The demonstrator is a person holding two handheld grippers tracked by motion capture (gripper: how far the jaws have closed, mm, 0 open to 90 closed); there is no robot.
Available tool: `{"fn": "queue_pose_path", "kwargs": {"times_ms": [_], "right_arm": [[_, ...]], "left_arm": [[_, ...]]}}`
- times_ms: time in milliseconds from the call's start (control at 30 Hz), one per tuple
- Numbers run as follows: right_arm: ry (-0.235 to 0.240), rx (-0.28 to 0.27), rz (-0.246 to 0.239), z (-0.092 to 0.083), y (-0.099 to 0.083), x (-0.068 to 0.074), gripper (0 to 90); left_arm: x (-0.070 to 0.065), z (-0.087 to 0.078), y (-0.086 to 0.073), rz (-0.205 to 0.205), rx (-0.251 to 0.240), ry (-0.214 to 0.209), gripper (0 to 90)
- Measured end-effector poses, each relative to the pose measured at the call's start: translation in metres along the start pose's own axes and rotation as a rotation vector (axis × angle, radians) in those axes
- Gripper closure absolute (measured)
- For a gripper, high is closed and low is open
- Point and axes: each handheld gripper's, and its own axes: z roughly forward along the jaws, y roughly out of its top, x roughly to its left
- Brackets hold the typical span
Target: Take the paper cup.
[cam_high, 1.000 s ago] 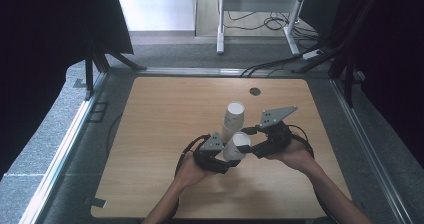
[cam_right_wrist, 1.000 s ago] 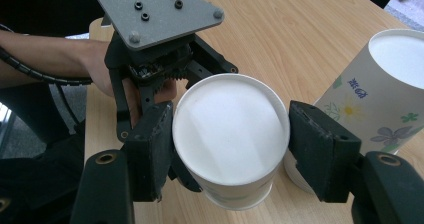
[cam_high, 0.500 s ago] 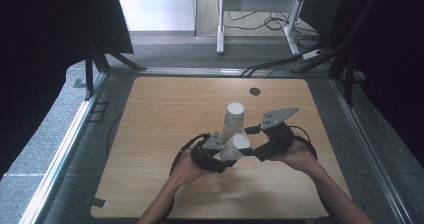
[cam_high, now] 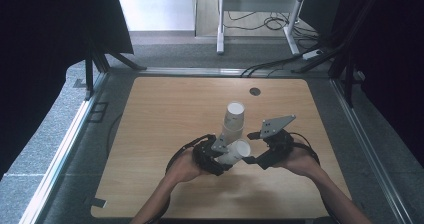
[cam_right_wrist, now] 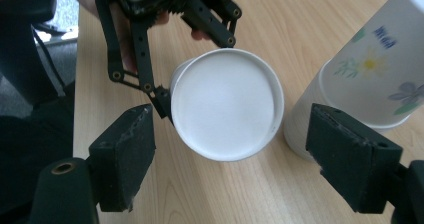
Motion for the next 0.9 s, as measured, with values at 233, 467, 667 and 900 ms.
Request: {"fn": "queue_pose_path", "kwargs": {"times_ms": [233,467,667,900], "right_arm": [[0.011,0.036,-0.020,0.011,-0.010,0.005,17.6],[0.024,0.078,-0.042,0.025,-0.017,0.009,17.8],[0.029,0.103,-0.053,0.035,-0.018,0.012,20.1],[0.031,0.115,-0.062,0.040,-0.019,0.013,24.2]], "left_arm": [[-0.005,0.004,0.008,0.044,0.077,-0.004,36.7],[-0.009,0.007,0.016,0.097,0.142,-0.003,36.7],[-0.012,0.010,0.020,0.120,0.158,-0.005,36.6],[-0.015,0.013,0.023,0.142,0.181,-0.003,36.6]]}}
